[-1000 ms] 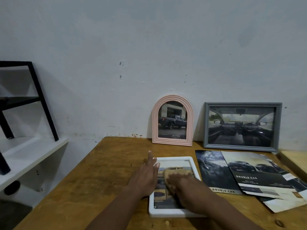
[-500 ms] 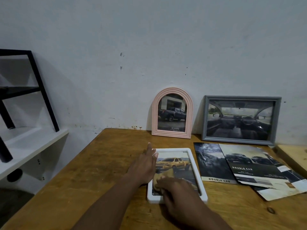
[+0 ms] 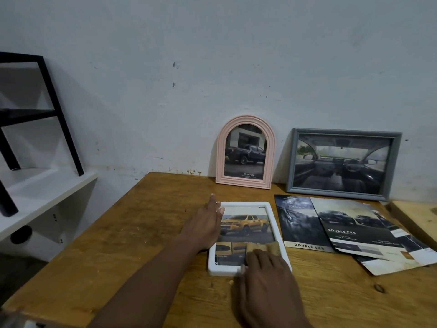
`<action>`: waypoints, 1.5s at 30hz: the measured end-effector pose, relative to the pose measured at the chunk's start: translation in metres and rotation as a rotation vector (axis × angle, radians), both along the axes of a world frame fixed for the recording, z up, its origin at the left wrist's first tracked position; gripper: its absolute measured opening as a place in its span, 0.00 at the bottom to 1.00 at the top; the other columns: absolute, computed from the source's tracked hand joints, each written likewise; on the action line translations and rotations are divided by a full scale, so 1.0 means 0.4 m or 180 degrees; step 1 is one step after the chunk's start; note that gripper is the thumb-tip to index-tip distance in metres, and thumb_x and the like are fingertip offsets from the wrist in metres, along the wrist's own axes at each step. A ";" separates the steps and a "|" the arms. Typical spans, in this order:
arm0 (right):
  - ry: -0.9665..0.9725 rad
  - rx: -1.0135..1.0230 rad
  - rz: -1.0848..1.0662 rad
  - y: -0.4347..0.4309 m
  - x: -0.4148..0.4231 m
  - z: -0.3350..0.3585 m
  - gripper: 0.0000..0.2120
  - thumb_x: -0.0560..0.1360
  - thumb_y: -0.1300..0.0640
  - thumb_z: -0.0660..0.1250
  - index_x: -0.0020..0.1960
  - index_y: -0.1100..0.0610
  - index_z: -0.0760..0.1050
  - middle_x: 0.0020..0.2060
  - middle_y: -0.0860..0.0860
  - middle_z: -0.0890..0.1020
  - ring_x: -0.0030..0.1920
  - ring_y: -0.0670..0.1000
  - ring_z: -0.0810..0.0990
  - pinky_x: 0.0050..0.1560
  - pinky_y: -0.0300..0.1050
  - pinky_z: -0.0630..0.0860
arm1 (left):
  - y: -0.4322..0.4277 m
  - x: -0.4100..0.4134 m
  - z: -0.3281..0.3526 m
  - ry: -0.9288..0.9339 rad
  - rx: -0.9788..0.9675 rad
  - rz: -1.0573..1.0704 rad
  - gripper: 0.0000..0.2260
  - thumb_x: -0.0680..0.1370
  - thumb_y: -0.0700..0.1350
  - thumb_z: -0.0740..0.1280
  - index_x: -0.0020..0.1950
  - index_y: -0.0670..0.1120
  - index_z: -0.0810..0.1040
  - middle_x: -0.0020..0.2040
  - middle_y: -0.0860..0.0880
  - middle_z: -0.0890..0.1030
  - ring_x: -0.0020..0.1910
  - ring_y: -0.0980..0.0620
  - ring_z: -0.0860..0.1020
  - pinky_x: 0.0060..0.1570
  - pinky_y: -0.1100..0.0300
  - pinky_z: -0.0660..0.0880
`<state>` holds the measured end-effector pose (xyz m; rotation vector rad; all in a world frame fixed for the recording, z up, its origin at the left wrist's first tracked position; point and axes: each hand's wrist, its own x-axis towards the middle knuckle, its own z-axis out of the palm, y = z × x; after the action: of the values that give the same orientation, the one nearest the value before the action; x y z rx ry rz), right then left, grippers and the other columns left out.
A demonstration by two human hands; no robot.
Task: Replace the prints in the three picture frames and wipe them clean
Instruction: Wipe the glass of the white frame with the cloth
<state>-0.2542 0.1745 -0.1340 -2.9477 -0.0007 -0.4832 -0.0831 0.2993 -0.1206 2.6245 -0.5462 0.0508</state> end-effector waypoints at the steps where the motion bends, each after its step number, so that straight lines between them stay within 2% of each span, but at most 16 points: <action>1: 0.0099 0.0155 -0.0137 0.026 0.004 -0.004 0.16 0.69 0.47 0.59 0.44 0.54 0.81 0.39 0.51 0.82 0.40 0.55 0.80 0.50 0.56 0.80 | -0.001 0.000 -0.001 0.0002 0.0020 0.0005 0.27 0.86 0.57 0.48 0.84 0.49 0.47 0.74 0.45 0.73 0.70 0.45 0.74 0.68 0.48 0.71; 5: -0.0172 0.0406 0.0024 0.110 0.018 0.016 0.19 0.69 0.45 0.57 0.47 0.54 0.82 0.40 0.50 0.84 0.40 0.52 0.82 0.51 0.53 0.82 | -0.004 0.001 0.001 -0.0006 0.0077 0.0002 0.27 0.87 0.56 0.49 0.84 0.48 0.49 0.75 0.46 0.72 0.69 0.46 0.74 0.66 0.51 0.72; 9: 0.0064 0.0920 0.0435 0.118 0.015 0.042 0.23 0.75 0.46 0.54 0.69 0.48 0.69 0.57 0.47 0.80 0.58 0.50 0.76 0.63 0.46 0.70 | -0.005 0.009 0.002 -0.0076 0.0133 -0.0008 0.26 0.87 0.54 0.49 0.83 0.47 0.52 0.73 0.45 0.75 0.66 0.46 0.76 0.64 0.52 0.73; 13: 0.0090 0.1192 0.1059 0.022 0.008 0.050 0.11 0.75 0.49 0.58 0.57 0.44 0.66 0.51 0.45 0.81 0.47 0.47 0.76 0.47 0.47 0.74 | 0.002 0.013 -0.005 -0.0042 0.0171 0.0003 0.26 0.87 0.57 0.46 0.83 0.49 0.52 0.73 0.44 0.74 0.68 0.43 0.74 0.67 0.49 0.69; 17: 0.0281 0.0745 0.1208 -0.068 -0.007 0.076 0.07 0.78 0.48 0.59 0.55 0.42 0.65 0.49 0.43 0.80 0.45 0.45 0.75 0.45 0.47 0.76 | 0.004 0.013 -0.005 -0.0095 0.0252 -0.0089 0.24 0.86 0.57 0.49 0.81 0.52 0.59 0.72 0.45 0.75 0.66 0.46 0.75 0.67 0.48 0.71; 21: 0.0231 0.0606 0.1003 -0.104 -0.035 0.074 0.06 0.78 0.47 0.58 0.54 0.42 0.65 0.47 0.42 0.78 0.42 0.45 0.74 0.44 0.46 0.76 | 0.007 0.008 0.007 -0.0211 0.0459 -0.0455 0.20 0.85 0.57 0.56 0.74 0.52 0.73 0.79 0.50 0.67 0.75 0.49 0.67 0.72 0.52 0.64; 26: 0.0167 0.0667 0.0733 -0.125 -0.034 0.062 0.05 0.78 0.47 0.57 0.52 0.40 0.63 0.45 0.41 0.79 0.42 0.44 0.75 0.40 0.43 0.73 | 0.006 0.001 0.019 -0.0244 0.0817 -0.0507 0.24 0.84 0.60 0.57 0.77 0.52 0.70 0.81 0.51 0.62 0.78 0.48 0.62 0.73 0.50 0.62; 28: 0.0181 0.1214 0.0606 -0.134 -0.025 0.064 0.06 0.80 0.51 0.61 0.53 0.40 0.66 0.43 0.42 0.82 0.42 0.43 0.78 0.41 0.42 0.75 | 0.005 -0.002 0.019 -0.0222 0.0774 -0.0488 0.25 0.84 0.61 0.58 0.78 0.51 0.68 0.81 0.51 0.62 0.78 0.48 0.62 0.73 0.51 0.62; 31: -0.0020 0.2892 0.0128 -0.160 0.006 0.110 0.09 0.81 0.59 0.64 0.52 0.45 0.74 0.44 0.47 0.85 0.46 0.46 0.84 0.42 0.46 0.82 | 0.002 -0.010 0.022 -0.0089 0.0503 -0.0401 0.27 0.83 0.60 0.60 0.78 0.48 0.67 0.80 0.50 0.64 0.77 0.49 0.63 0.73 0.52 0.62; 33: -0.0181 0.3375 -0.0364 -0.193 0.048 0.150 0.05 0.81 0.59 0.64 0.51 0.49 0.75 0.47 0.50 0.82 0.46 0.51 0.82 0.40 0.49 0.83 | 0.000 -0.011 0.031 0.0001 0.0443 -0.0372 0.27 0.83 0.59 0.62 0.78 0.48 0.67 0.79 0.50 0.66 0.76 0.49 0.65 0.72 0.54 0.63; 35: -0.0225 0.3311 -0.0601 -0.228 0.104 0.182 0.04 0.81 0.58 0.64 0.52 0.49 0.74 0.48 0.51 0.80 0.48 0.54 0.81 0.45 0.58 0.84 | -0.005 -0.004 0.041 0.0122 0.0428 -0.0323 0.26 0.82 0.59 0.64 0.76 0.48 0.69 0.76 0.49 0.71 0.71 0.50 0.71 0.65 0.57 0.68; 38: -0.0353 0.2815 -0.0528 -0.253 0.194 0.215 0.05 0.81 0.59 0.63 0.53 0.49 0.73 0.47 0.46 0.77 0.48 0.50 0.79 0.49 0.57 0.83 | -0.027 0.001 0.060 0.0270 0.0302 -0.0127 0.23 0.82 0.62 0.61 0.69 0.48 0.73 0.68 0.47 0.77 0.60 0.50 0.75 0.59 0.55 0.74; 39: -0.0397 0.2565 -0.0443 -0.256 0.225 0.218 0.06 0.81 0.59 0.63 0.55 0.49 0.73 0.47 0.46 0.78 0.47 0.48 0.79 0.49 0.55 0.83 | -0.039 0.001 0.060 0.0217 0.0417 -0.0130 0.26 0.82 0.64 0.59 0.72 0.48 0.71 0.72 0.46 0.74 0.67 0.47 0.73 0.65 0.51 0.72; 41: -0.0354 0.1998 -0.0307 -0.256 0.284 0.213 0.09 0.81 0.59 0.63 0.60 0.50 0.73 0.49 0.49 0.80 0.47 0.47 0.80 0.50 0.52 0.82 | -0.064 -0.008 0.049 0.0055 0.0743 -0.0335 0.31 0.82 0.66 0.54 0.81 0.50 0.60 0.82 0.46 0.59 0.81 0.44 0.55 0.78 0.44 0.54; 43: 0.0003 0.1577 -0.0232 -0.254 0.331 0.175 0.12 0.81 0.58 0.64 0.64 0.50 0.72 0.54 0.52 0.81 0.52 0.50 0.80 0.54 0.51 0.81 | -0.085 -0.027 0.026 0.0034 0.0899 -0.0579 0.33 0.82 0.67 0.50 0.84 0.52 0.49 0.84 0.49 0.47 0.82 0.47 0.41 0.80 0.45 0.42; 45: 0.0521 0.1249 -0.0084 -0.245 0.354 0.121 0.14 0.81 0.56 0.63 0.66 0.51 0.71 0.58 0.53 0.79 0.56 0.51 0.78 0.57 0.50 0.78 | -0.095 -0.038 -0.004 0.0040 0.0938 -0.0614 0.34 0.82 0.67 0.47 0.84 0.53 0.44 0.84 0.51 0.44 0.82 0.50 0.38 0.79 0.46 0.38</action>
<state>-0.1127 0.0766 -0.0854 -2.5930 0.1358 -0.2128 -0.0982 0.2612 -0.1221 2.8365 -0.8573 -0.1153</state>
